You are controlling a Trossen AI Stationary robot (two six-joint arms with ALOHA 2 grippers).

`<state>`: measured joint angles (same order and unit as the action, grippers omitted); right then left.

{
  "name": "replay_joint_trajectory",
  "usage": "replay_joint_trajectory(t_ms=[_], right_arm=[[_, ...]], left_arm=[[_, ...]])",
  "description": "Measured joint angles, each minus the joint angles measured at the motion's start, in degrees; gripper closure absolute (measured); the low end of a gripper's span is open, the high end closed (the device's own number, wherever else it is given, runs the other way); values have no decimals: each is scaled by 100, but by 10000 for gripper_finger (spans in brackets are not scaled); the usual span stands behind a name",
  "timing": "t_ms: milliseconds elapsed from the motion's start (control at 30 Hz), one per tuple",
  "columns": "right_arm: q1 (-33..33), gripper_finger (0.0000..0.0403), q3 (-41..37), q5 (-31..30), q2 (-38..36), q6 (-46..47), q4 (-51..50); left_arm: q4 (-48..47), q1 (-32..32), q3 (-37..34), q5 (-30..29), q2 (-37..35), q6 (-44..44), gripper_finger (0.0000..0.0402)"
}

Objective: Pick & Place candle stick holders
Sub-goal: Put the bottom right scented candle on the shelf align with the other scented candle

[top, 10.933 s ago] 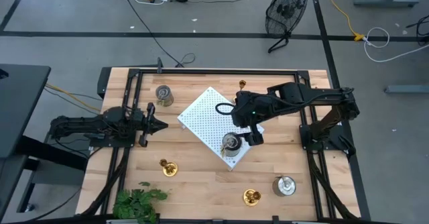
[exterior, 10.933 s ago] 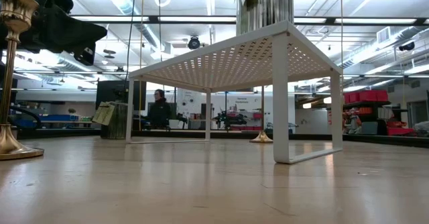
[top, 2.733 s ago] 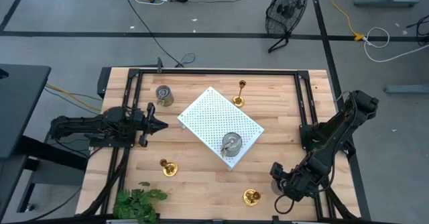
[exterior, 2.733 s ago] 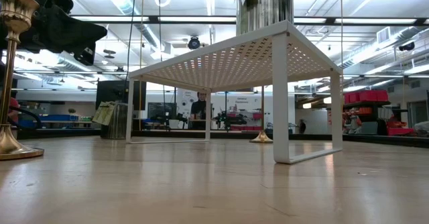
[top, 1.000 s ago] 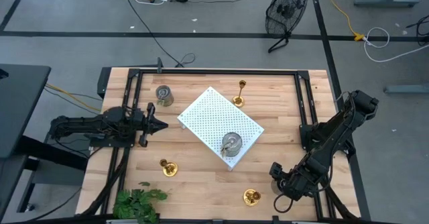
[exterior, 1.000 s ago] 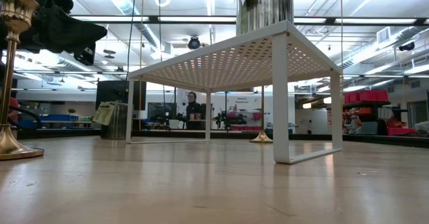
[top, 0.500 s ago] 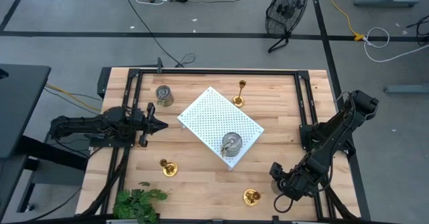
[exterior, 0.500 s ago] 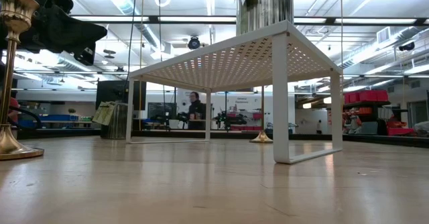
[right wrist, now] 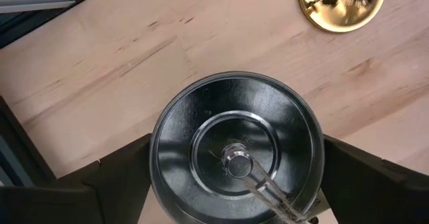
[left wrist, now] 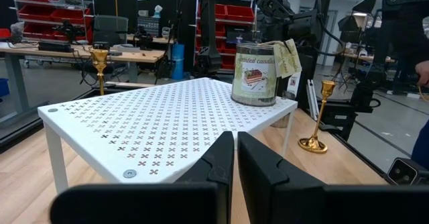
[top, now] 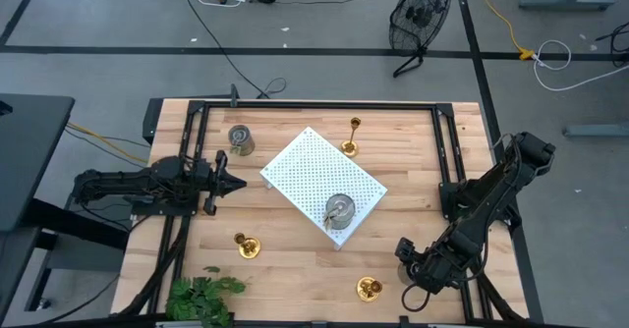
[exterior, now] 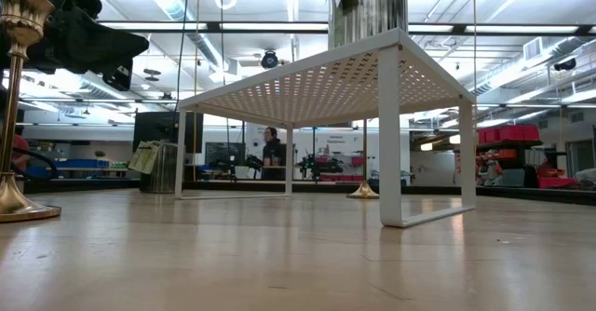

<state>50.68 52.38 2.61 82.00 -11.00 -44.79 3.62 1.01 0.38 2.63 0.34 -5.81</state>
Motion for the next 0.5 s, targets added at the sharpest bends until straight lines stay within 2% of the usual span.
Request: replay_joint_trajectory(t_ms=[200,500], right_arm=[[-117,34,218,4,-108,111,-378],[-345,35,910,133,-236,591,-1484]], left_arm=[[0,0,2,0,1,-1,376],[0,1,0,0,0,-2,376]])
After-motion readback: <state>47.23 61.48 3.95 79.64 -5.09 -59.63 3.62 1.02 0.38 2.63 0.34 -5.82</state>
